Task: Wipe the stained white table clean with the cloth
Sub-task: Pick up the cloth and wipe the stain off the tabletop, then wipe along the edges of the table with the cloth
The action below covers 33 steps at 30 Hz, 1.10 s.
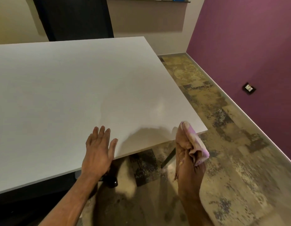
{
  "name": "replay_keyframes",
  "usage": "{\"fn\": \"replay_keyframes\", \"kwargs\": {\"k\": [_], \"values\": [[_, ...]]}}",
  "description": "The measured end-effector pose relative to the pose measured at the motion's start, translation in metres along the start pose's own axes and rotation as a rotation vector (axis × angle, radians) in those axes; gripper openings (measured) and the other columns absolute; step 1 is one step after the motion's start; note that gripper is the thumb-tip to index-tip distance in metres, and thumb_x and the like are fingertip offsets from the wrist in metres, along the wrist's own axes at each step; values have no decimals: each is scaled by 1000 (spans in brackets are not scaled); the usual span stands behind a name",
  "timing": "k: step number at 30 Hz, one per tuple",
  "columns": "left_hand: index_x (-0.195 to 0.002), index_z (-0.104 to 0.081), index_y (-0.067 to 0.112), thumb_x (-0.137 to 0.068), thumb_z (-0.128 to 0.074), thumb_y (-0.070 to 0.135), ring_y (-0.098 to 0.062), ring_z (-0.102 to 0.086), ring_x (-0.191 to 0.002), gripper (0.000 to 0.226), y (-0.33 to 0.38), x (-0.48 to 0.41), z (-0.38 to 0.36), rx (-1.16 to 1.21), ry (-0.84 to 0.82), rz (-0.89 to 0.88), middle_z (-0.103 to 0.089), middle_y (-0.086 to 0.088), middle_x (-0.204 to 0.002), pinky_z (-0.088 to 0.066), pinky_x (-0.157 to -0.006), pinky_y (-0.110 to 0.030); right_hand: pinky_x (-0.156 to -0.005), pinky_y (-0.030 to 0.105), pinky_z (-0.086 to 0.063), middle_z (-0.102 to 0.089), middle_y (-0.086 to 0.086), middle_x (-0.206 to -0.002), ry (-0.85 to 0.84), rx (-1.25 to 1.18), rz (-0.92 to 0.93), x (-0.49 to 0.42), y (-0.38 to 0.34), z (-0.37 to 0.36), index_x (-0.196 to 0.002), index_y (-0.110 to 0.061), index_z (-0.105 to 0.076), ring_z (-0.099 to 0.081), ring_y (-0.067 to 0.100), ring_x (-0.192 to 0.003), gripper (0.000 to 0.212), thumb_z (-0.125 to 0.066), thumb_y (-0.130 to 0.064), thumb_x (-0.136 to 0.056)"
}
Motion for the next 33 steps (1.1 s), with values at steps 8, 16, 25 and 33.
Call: {"fn": "replay_keyframes", "kwargs": {"k": [8,16,25,33], "values": [[-154,-39,21,-106,-15,58,-17,-7,-158,66,1,1,3,45,75,-35,-28,-6,-166,-12,-128,-43,-100,20,-51,-70,-18,-126,26,77,53,3,47,13,-145,-20,-55,-64,-2,-117,44,-46,-24,-102],[-145,-50,38,-103,-24,66,22,-6,-145,57,-17,3,10,488,198,52,-30,29,-157,-14,-122,-30,-70,25,-50,-68,-2,-89,35,21,214,5,80,5,-121,-13,-66,-61,16,-81,40,-53,-30,-86],[-146,-51,27,-105,-21,59,-3,-7,-156,60,-2,10,16,322,386,-196,-31,5,-165,-17,-125,-39,-121,37,-38,-53,-10,-142,-59,50,461,18,115,-20,-136,-36,-48,-50,0,-135,46,-60,-43,-91],[-149,-47,32,-107,-21,54,-3,-4,-156,54,4,22,19,254,550,-359,-24,9,-167,-8,-124,-33,-123,56,-29,-46,13,-155,-54,33,917,29,131,-33,-152,-16,-37,-39,35,-148,57,-56,-34,-101]]}}
Point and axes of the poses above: each hand's wrist, its own x-axis away from the middle knuckle, its own z-axis out of the back of the hand, y = z × x, the point moved 8 cm from there along -x, towards the middle knuckle
